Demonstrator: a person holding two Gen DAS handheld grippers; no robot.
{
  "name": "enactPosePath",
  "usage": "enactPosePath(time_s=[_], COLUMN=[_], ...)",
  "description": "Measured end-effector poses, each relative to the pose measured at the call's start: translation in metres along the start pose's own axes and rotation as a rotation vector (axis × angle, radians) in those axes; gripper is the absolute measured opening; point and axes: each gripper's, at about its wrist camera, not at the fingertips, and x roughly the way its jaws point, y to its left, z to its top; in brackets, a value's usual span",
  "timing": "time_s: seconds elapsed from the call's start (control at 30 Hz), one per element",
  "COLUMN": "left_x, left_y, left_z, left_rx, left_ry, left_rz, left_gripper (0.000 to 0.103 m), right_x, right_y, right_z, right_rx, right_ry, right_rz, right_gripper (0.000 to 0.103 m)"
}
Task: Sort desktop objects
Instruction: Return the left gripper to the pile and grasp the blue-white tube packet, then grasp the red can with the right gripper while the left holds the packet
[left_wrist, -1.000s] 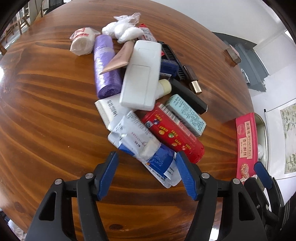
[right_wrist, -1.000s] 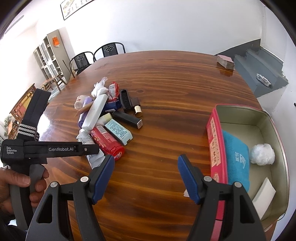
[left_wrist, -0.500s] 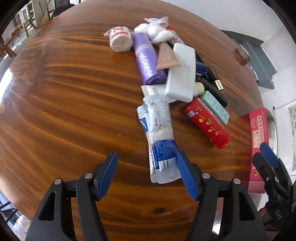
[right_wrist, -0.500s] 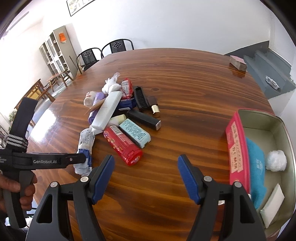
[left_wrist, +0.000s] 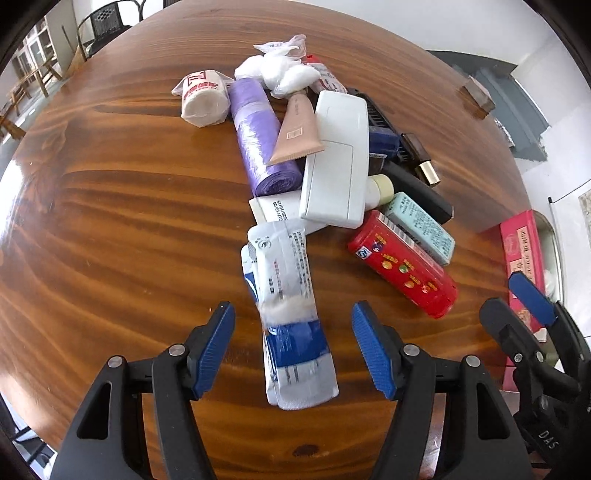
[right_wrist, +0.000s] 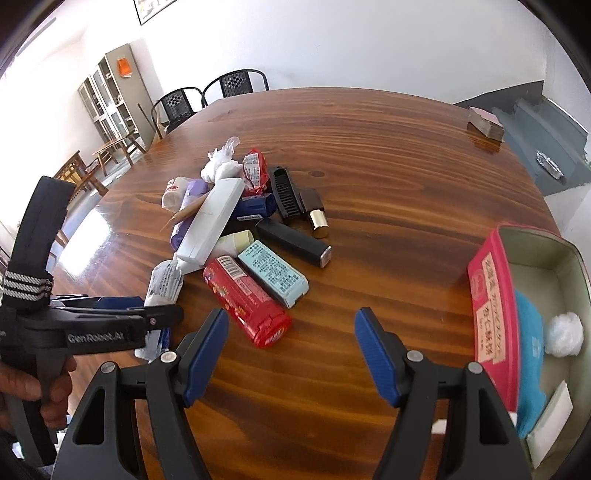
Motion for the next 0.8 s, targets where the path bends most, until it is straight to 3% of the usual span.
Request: enactPosePath(time_s=[0.07,0.17,0.23,0.6,0.8], left_x=[0.002,0.003,0.003,-0.005,-0.004], left_y=[0.0,0.001,0.004,0.037,0.041], left_z=[0.001,0.0,-0.001,-0.012,-0.009], left_rx=[0.009,0.035,0.038,0.006,-0.009], left_ry=[-0.005,-0.012,-0.008,-0.004,-0.009], left_rz=[0.007,0.024,0.022,0.089,0.088], left_gripper=[0.064,0.039,0.035,0.034,0.034], right_x=[0.004,0.012,0.019,0.054,0.063], right_y=[0.002,0.004,0.006,0.02,0.036], right_z=[0.002,0.004,0.006,0.01,0.006], right_rx=[-0.004,-0.01,-0.016,-0.045,-0.082], right_ry=[0.007,0.02,0.032,0.112,0.155], right_rz=[0.015,0.035,0.047,0.119,0.135], right_gripper=[0.075,0.075,0.075,0.075,0.075])
